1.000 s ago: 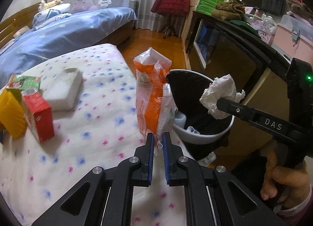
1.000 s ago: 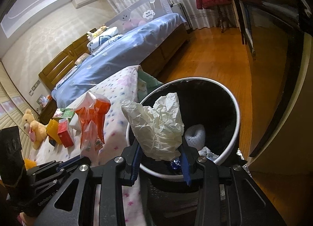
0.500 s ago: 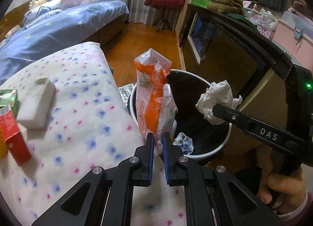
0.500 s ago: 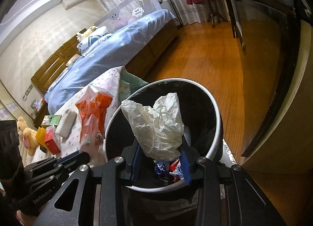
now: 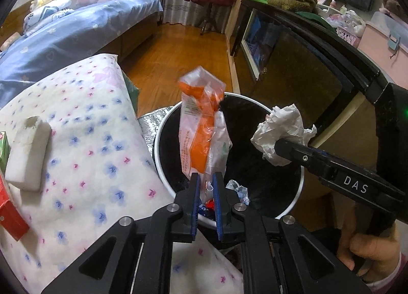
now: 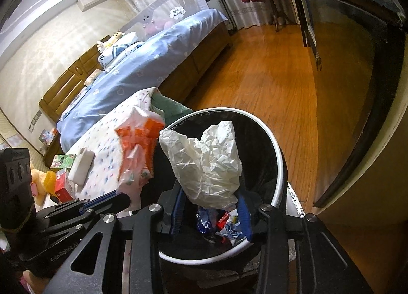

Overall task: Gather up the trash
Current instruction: 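Carry both items over the bin and open both tools to drop them, then move both open tools back over the bed toward the remaining trash, then grasp the yellow ribbed cup with left tool while right tool grasps white foam block, then carry the cup and foam block over the bin and open both tools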

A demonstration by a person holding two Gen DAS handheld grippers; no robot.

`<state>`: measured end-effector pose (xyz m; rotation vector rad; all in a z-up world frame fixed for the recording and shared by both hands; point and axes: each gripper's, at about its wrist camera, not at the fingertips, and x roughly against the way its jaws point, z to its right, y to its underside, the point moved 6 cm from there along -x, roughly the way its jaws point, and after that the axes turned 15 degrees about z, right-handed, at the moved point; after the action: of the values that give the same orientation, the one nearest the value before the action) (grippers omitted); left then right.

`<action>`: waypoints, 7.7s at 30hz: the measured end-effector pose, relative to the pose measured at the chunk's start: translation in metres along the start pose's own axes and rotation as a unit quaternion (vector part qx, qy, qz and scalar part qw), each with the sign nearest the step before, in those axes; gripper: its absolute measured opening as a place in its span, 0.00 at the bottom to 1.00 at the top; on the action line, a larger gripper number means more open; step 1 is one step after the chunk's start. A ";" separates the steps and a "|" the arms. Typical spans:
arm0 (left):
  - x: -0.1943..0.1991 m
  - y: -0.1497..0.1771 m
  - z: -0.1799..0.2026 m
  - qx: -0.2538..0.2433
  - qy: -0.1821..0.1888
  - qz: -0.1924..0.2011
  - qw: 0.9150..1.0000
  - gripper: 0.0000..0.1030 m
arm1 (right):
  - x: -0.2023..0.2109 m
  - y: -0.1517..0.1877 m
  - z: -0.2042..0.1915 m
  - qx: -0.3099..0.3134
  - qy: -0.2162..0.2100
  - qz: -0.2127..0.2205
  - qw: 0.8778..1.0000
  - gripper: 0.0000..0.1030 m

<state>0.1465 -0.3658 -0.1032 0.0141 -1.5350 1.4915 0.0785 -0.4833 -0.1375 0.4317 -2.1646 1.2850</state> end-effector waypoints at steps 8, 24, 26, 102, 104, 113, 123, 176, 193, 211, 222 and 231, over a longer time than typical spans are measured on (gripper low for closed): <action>0.016 0.004 -0.009 0.022 -0.014 0.017 1.000 0.33 | 0.001 0.001 0.002 -0.014 0.000 0.001 1.000 0.50; 0.097 0.055 -0.036 0.070 -0.069 0.051 0.994 0.53 | 0.018 0.017 -0.040 -0.006 -0.029 0.006 1.000 0.70; 0.106 0.059 -0.044 0.076 -0.077 0.053 0.993 0.53 | 0.019 0.020 -0.049 -0.003 -0.036 0.005 0.999 0.71; 0.143 0.045 -0.226 0.136 -0.190 0.105 0.967 0.20 | -0.086 0.068 -0.251 0.140 -0.164 -0.056 0.975 0.22; 0.150 0.050 -0.221 0.132 -0.190 0.109 0.967 0.20 | -0.081 0.068 -0.248 0.138 -0.162 -0.054 0.975 0.21; 0.168 0.066 -0.201 0.135 -0.169 0.108 0.970 0.19 | -0.048 0.063 -0.223 0.122 -0.155 -0.037 0.980 0.21; 0.171 0.062 -0.154 0.108 -0.127 0.106 0.980 0.19 | -0.012 0.055 -0.188 0.108 -0.137 -0.016 0.985 0.21; 0.037 0.013 -0.022 0.001 -0.011 0.044 0.999 0.19 | 0.037 0.015 -0.025 0.035 -0.021 0.024 0.999 0.22; -0.002 0.002 -0.014 -0.007 -0.005 0.020 1.000 0.20 | 0.027 0.004 -0.007 0.025 -0.006 0.022 0.999 0.22; -0.017 -0.003 -0.009 -0.008 -0.002 0.004 1.000 0.32 | 0.015 0.003 0.003 0.012 -0.002 0.010 1.000 0.28; 0.014 0.006 -0.017 -0.005 -0.010 0.032 0.999 0.46 | 0.023 0.005 -0.001 0.003 -0.004 0.014 1.000 0.42; 0.066 0.034 -0.043 0.010 -0.052 0.055 0.997 0.52 | 0.032 0.010 -0.029 0.012 -0.027 0.026 0.999 0.68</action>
<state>0.1161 -0.2853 -0.0977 0.0199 -1.6275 1.6141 0.0569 -0.4526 -0.1140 0.4260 -2.2205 1.3429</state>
